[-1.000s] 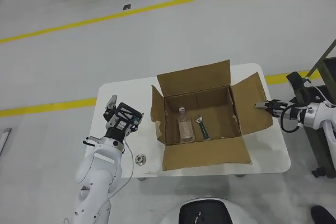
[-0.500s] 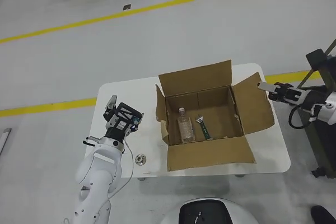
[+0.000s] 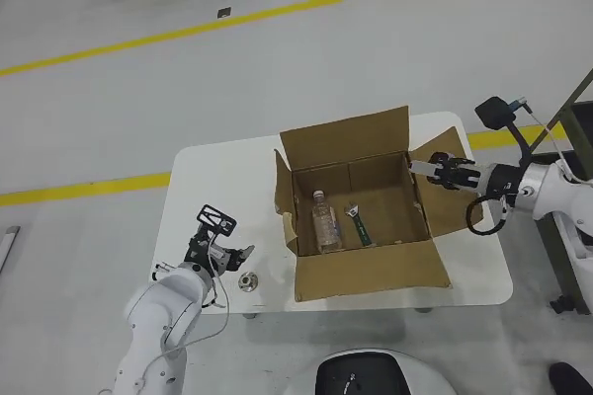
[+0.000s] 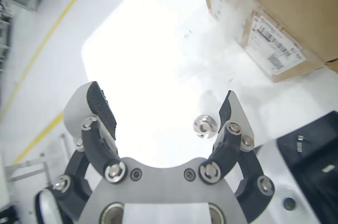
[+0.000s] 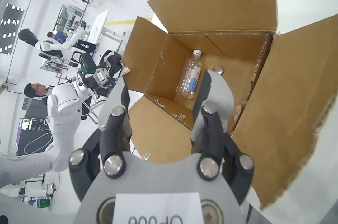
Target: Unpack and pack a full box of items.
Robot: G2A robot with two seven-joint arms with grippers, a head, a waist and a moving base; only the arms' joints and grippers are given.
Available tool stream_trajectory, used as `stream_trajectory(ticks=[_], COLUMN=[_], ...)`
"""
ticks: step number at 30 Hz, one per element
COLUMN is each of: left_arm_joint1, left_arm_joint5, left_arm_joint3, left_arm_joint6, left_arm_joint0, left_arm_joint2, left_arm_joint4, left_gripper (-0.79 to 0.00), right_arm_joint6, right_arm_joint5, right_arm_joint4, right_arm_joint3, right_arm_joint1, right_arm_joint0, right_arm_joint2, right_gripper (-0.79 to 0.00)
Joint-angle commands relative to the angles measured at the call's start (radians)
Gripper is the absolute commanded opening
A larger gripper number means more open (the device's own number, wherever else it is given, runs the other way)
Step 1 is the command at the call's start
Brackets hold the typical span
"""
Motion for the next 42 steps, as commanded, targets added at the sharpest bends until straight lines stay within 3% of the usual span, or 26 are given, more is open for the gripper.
stream_trajectory(ticks=[1, 8, 12, 16, 20, 24, 36, 42], left_arm_joint1=[0.0, 0.0, -0.002, -0.005, -0.009, -0.006, -0.006, -0.004], left_arm_joint5=[0.001, 0.001, 0.018, 0.062, 0.171, 0.196, 0.198, 0.312], left_arm_joint3=[-0.001, -0.001, 0.014, 0.055, 0.138, 0.2, 0.201, 0.246], left_arm_joint6=[-0.001, -0.001, 0.009, -0.14, -0.317, -0.425, -0.418, -0.467], left_arm_joint0=[-0.001, -0.001, 0.006, -0.023, -0.07, -0.11, -0.108, -0.117], left_arm_joint2=[0.0, 0.0, 0.0, -0.005, 0.012, 0.039, 0.04, 0.063], left_arm_joint4=[-0.002, -0.002, -0.058, -0.26, -0.413, -0.465, -0.464, -0.444], left_gripper=[0.0, 0.0, 0.0, 0.0, 0.0, 0.0, 0.0, 0.0], right_arm_joint6=[0.001, 0.002, 0.001, -0.004, -0.011, -0.006, -0.005, -0.01], right_arm_joint5=[-0.001, 0.0, -0.001, -0.001, -0.003, -0.005, -0.004, 0.003], right_arm_joint4=[0.004, 0.026, 0.02, 0.004, 0.003, 0.01, 0.027, 0.032], right_arm_joint3=[0.012, 0.065, 0.096, 0.129, 0.153, 0.167, 0.199, 0.208], right_arm_joint1=[0.0, 0.0, -0.001, -0.002, -0.003, -0.002, -0.002, -0.001], right_arm_joint0=[0.011, 0.035, 0.057, 0.08, 0.096, 0.105, 0.128, 0.137], right_arm_joint2=[-0.016, -0.07, -0.115, -0.151, -0.174, -0.188, -0.23, -0.243], right_gripper=[-0.603, -0.579, -0.61, -0.631, -0.619, -0.616, -0.594, -0.603])
